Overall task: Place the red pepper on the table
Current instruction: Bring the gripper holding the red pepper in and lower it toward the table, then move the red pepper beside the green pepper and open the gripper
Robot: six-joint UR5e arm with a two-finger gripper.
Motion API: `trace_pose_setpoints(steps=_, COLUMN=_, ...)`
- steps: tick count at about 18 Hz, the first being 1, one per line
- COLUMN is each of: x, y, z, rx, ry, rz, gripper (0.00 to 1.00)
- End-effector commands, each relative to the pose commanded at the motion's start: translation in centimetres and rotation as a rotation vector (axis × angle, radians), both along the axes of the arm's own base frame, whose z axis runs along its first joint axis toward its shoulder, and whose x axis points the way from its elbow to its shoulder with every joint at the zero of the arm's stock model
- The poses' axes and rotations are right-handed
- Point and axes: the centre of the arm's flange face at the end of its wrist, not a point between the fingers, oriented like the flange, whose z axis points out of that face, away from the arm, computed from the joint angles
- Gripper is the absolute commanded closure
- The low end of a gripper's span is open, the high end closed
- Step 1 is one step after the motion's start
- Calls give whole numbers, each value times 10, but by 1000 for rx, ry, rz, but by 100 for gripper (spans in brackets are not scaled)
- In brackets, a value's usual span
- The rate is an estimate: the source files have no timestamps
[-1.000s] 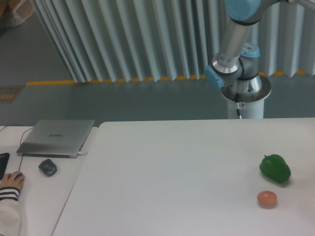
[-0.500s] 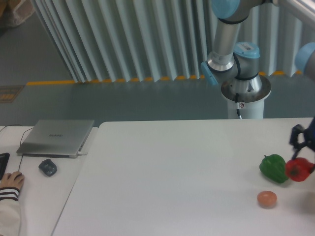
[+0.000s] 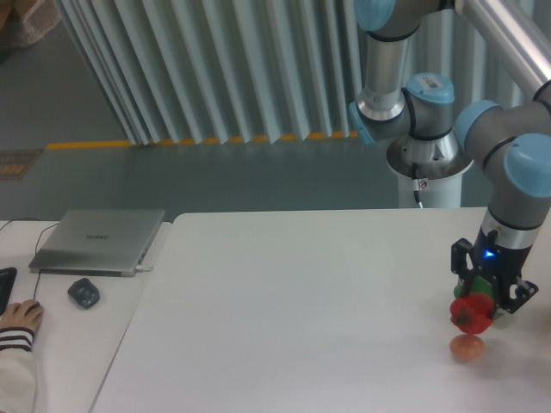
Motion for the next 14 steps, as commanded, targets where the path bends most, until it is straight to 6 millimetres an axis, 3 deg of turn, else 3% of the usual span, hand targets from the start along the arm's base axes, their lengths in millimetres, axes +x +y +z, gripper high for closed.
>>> trace_pose_setpoints(steps=7, x=-5, y=13, z=2, rx=11, ry=68, rz=-13, gripper=41)
trace_pose_setpoints(steps=14, x=42, y=32, z=-32, rx=-45, ry=21, rz=-75, gripper=41)
